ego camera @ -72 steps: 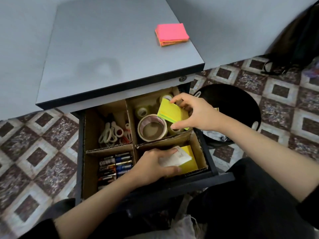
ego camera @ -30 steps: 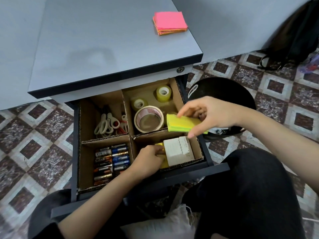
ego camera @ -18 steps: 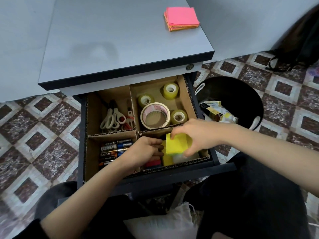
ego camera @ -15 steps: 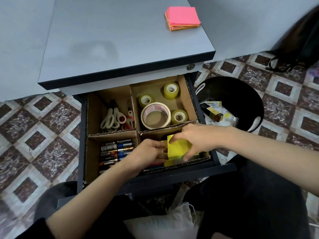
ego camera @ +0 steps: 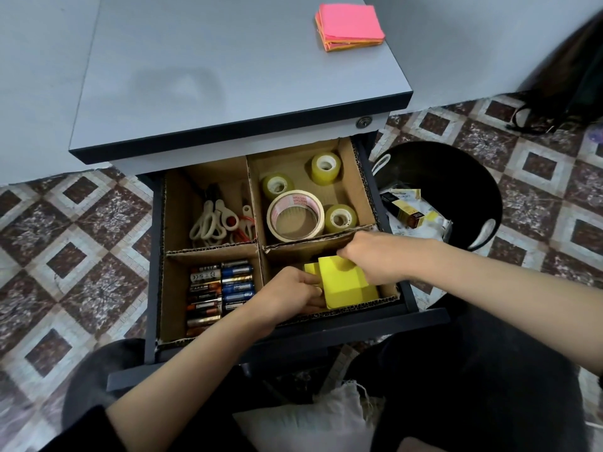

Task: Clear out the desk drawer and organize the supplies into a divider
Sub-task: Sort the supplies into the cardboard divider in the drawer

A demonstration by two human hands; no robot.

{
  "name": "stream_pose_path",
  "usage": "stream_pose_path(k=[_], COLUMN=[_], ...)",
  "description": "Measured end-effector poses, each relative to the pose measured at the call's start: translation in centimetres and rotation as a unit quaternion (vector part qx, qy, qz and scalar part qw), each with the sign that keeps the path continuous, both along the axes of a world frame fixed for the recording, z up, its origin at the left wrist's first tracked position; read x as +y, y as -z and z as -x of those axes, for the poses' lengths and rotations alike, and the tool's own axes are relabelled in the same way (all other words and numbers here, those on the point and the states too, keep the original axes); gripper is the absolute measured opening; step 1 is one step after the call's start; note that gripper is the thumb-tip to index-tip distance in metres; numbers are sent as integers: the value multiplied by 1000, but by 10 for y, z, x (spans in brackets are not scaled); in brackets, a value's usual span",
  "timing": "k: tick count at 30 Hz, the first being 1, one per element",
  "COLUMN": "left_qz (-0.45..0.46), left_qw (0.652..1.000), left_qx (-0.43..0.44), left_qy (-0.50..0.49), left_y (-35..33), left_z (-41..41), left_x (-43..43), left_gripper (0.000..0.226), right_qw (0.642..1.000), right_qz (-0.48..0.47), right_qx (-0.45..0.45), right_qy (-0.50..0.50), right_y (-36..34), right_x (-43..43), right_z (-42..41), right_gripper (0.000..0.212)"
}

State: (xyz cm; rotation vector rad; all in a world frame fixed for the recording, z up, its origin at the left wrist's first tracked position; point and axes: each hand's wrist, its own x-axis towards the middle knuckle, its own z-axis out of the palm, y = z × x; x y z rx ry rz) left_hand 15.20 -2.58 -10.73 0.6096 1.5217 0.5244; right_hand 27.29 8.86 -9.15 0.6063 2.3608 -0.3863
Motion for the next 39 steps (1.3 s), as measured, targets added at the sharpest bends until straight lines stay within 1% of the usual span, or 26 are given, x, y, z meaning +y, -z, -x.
stream_pose_path(k=[3,8,13,15,19,21,23,26,29,31,34,36,39], left_qz=[-6,1,3,0,-9,-22,-49,-123,-225,-279,-314,-319,-354], left_qw=[1000,1000,999,998,993,988,980,959,915,894,878,871,847], left_qx=[-4,5,31,46,91,121,159,232,316,338,359,373,397], left_qy=[15,18,41,51,77,98,108,107,114,95,47,8,-3], left_y=[-1,2,3,0,-7,-12,-18,-39,-62,-78,-99,-112,-133], left_z=[-2,-2,-2,-3,0,3,8,15,22,27,39,48,60], left_x=[1,4,6,6,9,10,14,21,33,44,65,80,107], left_gripper=[30,30,28,26,22,18,20,21,18,14,8,6,8], right_qw=[1000,998,997,997,992,984,972,949,919,899,872,860,845], right_qz=[10,25,25,18,12,3,-8,-28,-40,-54,-57,-60,-83], right_qx=[-17,-23,-23,-4,54,111,182,257,321,358,398,413,426], right_qy=[17,51,69,79,112,138,149,180,224,247,279,295,312], right_y=[-6,-10,-14,-14,-16,-22,-29,-48,-62,-69,-79,-83,-92], right_x=[-3,-5,-12,-14,-13,-8,-1,12,26,35,48,54,68], right_z=[6,8,9,6,0,-4,-7,-11,-14,-13,-12,-12,-11], right_gripper=[31,33,25,24,31,30,21,18,16,16,15,16,22])
